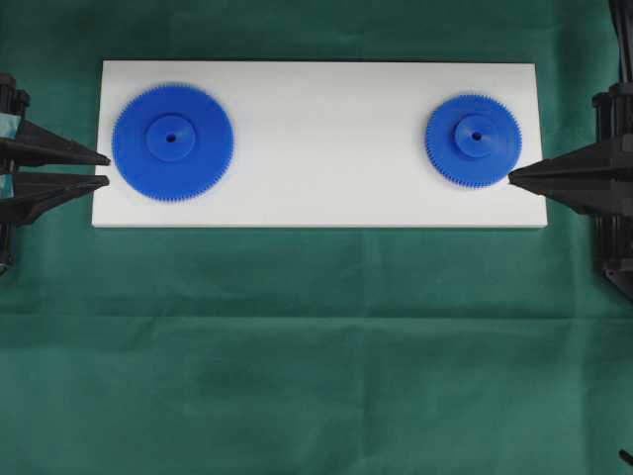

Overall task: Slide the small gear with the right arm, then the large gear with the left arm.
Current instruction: 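Move the right gripper over the center of the small blue gear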

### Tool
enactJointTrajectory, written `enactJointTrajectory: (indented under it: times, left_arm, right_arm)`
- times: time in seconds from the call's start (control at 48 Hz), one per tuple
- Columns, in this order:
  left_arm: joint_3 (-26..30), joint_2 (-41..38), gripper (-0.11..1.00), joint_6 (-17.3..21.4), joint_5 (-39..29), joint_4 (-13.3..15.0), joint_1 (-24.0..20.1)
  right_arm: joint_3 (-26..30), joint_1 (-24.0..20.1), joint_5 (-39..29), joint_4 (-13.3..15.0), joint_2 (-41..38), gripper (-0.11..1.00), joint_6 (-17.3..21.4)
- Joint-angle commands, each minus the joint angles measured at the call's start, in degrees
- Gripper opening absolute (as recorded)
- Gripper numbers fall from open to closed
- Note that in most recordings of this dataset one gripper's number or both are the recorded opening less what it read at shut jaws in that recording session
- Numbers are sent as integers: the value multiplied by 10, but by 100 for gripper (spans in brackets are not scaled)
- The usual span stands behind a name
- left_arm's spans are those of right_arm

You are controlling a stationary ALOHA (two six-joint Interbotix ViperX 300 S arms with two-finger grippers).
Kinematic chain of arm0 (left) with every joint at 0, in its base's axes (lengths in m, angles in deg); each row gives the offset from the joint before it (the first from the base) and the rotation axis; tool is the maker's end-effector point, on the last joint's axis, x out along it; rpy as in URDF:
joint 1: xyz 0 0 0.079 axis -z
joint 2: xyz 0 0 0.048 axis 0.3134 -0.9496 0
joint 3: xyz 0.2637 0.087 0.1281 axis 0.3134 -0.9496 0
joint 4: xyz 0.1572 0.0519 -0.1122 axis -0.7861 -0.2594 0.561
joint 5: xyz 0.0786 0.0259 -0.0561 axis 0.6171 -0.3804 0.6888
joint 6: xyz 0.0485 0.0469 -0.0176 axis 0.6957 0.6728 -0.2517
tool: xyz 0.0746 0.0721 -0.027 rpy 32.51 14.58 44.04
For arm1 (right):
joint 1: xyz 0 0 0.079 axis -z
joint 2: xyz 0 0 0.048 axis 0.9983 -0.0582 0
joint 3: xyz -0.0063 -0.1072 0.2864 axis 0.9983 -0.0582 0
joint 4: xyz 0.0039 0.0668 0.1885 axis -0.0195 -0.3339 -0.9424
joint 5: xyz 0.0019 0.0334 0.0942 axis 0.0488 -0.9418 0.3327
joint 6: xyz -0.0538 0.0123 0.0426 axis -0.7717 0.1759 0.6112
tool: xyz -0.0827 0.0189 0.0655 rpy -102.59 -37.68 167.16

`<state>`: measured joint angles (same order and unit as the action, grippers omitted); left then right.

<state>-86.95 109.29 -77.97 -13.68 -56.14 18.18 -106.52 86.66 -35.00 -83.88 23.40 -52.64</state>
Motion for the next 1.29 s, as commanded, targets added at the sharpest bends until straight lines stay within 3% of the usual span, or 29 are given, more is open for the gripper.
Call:
enactJointTrajectory:
  times: [0.0, 0.187, 0.354, 0.583, 0.75, 1.146, 1.271]
  left_arm:
    - [1, -2, 24, 4, 4, 7, -2]
    - [-2, -3, -1, 4, 4, 8, -10]
    - [-4, -1, -1, 4, 4, 7, -57]
    - [-6, 4, -1, 4, -10, 8, -142]
    - [-6, 5, -1, 3, -30, 7, -166]
    - [-3, -7, -1, 0, -64, 8, -167]
    - [-1, -12, -1, 0, -65, 8, -167]
  right_arm:
    - [4, 4, 4, 2, -3, 50, 2]
    - [-7, 8, 6, 1, 4, 50, 2]
    - [-8, 50, -4, 2, 12, 50, 2]
    - [-4, 177, -55, 1, 23, 50, 15]
    - [-3, 241, -98, 2, 22, 50, 30]
    - [10, 253, -236, 1, -25, 50, 31]
    - [11, 255, -252, 2, -60, 50, 40]
